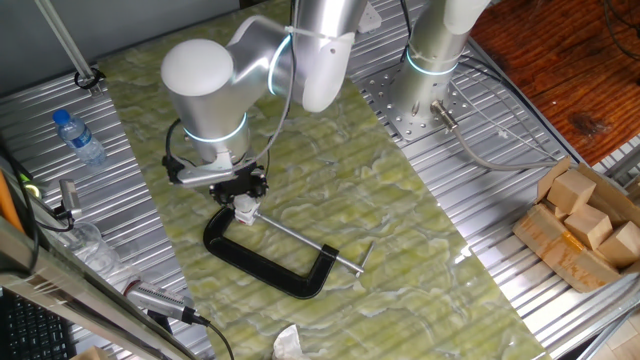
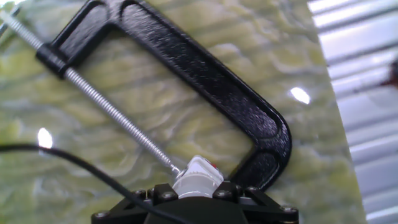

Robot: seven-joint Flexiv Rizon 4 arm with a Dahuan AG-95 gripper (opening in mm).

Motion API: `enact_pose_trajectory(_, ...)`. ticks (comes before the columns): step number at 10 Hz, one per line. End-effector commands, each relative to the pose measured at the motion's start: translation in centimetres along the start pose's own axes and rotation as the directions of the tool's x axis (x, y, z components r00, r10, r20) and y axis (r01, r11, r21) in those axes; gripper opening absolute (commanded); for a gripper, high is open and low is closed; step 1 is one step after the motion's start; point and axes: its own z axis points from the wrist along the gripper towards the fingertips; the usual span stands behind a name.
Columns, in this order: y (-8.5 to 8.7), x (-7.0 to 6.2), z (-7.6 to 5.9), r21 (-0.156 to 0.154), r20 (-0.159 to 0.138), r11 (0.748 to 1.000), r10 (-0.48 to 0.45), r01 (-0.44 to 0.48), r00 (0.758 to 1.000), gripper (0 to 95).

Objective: Take out the light bulb by rotating it

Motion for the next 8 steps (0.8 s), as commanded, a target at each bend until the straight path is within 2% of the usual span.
enact_pose_trajectory(1,-0.02,-0.02,0.01,0.000,-0.002,0.992,-0.130,0.130,0.992,0.0)
enact_pose_trajectory(5,-0.01,-0.02,-0.02,0.004,-0.004,0.992,-0.128,0.128,0.992,0.0)
enact_pose_trajectory(6,-0.01,-0.02,-0.02,0.005,-0.004,0.993,-0.119,0.119,0.993,38.0)
enact_pose_trajectory(7,-0.01,-0.02,-0.02,0.005,-0.004,0.994,-0.108,0.108,0.994,38.0)
enact_pose_trajectory(8,-0.02,-0.02,-0.02,0.005,-0.002,0.996,-0.091,0.091,0.996,57.0)
